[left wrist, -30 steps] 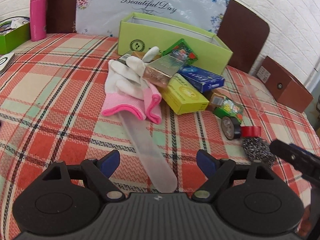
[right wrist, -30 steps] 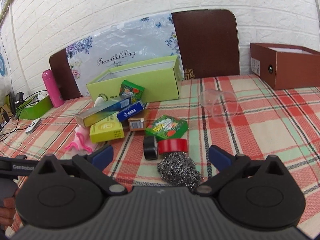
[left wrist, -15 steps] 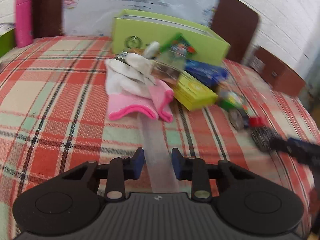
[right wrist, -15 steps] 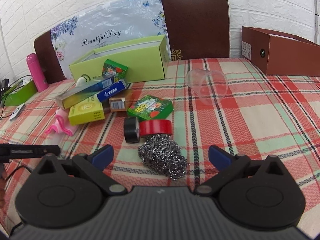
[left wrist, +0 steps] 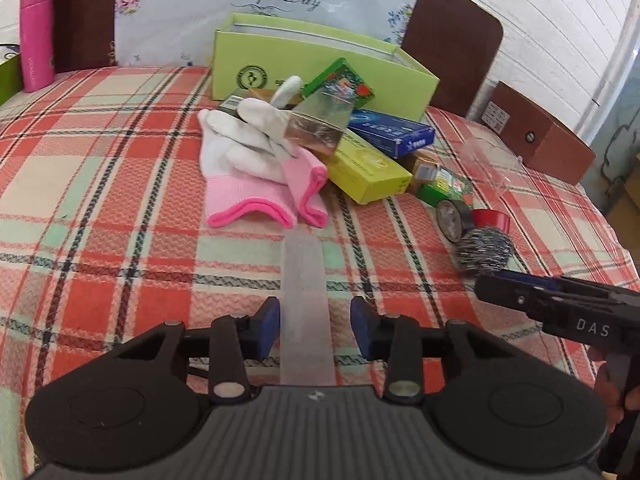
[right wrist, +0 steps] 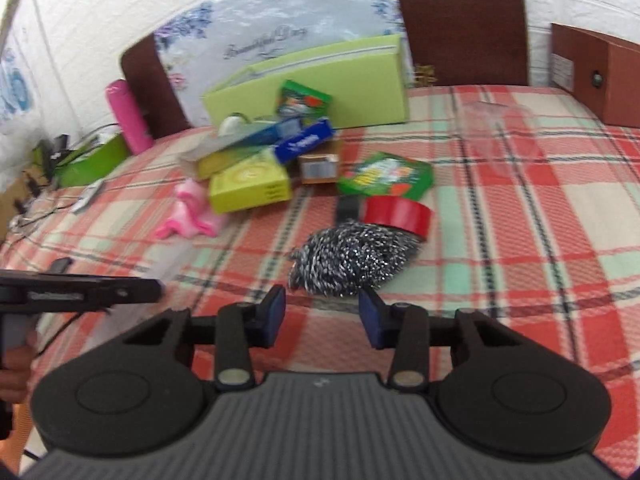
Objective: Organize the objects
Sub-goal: 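Close left tool on clear plastic tube while right tool grasps steel wool, then carry tube and steel wool into the lime-green box and open both tools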
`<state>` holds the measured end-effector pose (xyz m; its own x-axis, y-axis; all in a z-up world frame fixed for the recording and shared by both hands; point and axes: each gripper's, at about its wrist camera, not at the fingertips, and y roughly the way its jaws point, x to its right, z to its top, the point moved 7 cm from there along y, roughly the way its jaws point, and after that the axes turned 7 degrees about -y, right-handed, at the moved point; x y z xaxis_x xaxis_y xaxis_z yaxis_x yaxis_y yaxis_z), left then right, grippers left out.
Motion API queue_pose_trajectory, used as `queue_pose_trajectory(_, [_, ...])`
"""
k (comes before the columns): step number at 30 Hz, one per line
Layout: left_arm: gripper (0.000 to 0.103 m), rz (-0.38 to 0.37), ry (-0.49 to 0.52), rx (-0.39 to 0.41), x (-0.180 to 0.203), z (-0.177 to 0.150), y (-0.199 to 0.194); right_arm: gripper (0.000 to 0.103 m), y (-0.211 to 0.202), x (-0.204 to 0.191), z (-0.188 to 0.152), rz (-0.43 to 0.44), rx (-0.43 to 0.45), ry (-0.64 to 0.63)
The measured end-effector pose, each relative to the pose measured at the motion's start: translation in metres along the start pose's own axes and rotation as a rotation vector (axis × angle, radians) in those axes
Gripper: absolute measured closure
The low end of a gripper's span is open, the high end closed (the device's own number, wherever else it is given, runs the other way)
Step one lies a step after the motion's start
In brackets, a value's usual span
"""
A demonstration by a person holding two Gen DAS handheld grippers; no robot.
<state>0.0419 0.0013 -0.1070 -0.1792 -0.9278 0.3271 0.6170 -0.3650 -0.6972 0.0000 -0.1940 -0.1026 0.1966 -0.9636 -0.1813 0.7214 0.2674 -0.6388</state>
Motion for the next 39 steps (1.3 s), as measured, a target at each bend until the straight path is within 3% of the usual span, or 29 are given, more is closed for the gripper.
queue_pose_trajectory(1, [0.061,-0.003,0.000,-0.003,0.001,-0.001,0.001,0.062,0.001,-0.001,0.001,-0.003,-0.006,-0.006])
queue_pose_trajectory(6, [0.053,-0.004,-0.004,-0.003,0.002,-0.003,0.001,0.031,0.004,0.005,0.003,-0.079,-0.009,0.010])
queue_pose_trajectory(10, [0.054,-0.021,0.013,-0.013,0.011,-0.003,0.004,0.025,0.012,0.010,0.008,-0.066,0.001,0.102])
queue_pose_trajectory(13, [0.054,-0.027,0.018,-0.017,0.015,-0.003,0.006,0.028,0.021,0.006,0.015,-0.076,0.025,0.080])
queue_pose_trajectory(15, [0.053,-0.023,0.020,-0.017,0.015,-0.004,0.007,0.047,0.026,0.002,0.016,-0.069,0.023,0.057])
queue_pose_trajectory(16, [0.053,-0.023,0.020,-0.017,0.015,-0.004,0.008,0.050,0.028,0.002,0.015,-0.061,0.015,0.054])
queue_pose_trajectory(22, [0.055,-0.013,0.025,-0.010,0.017,-0.002,0.010,0.057,0.028,0.001,0.010,-0.035,0.020,0.051])
queue_pose_trajectory(23, [0.058,-0.009,0.033,-0.008,0.017,-0.002,0.010,0.058,0.027,0.000,0.010,-0.035,0.021,0.041])
queue_pose_trajectory(24, [0.069,-0.006,0.041,-0.008,0.018,-0.001,0.011,0.060,0.026,-0.001,0.010,-0.034,0.023,0.028])
queue_pose_trajectory(26, [0.072,-0.006,0.042,-0.008,0.017,-0.001,0.010,0.063,0.023,-0.003,0.011,-0.027,0.027,0.012])
queue_pose_trajectory(30, [0.073,-0.009,0.049,0.003,0.019,0.001,0.006,0.065,0.013,-0.008,0.015,0.007,0.045,-0.005])
queue_pose_trajectory(34, [0.075,-0.064,0.055,0.030,0.026,0.010,-0.006,0.065,0.000,-0.012,0.025,0.032,0.087,-0.020])
queue_pose_trajectory(39, [0.075,-0.094,0.084,0.119,0.036,0.041,-0.027,0.065,-0.013,-0.015,0.047,0.023,0.156,-0.060])
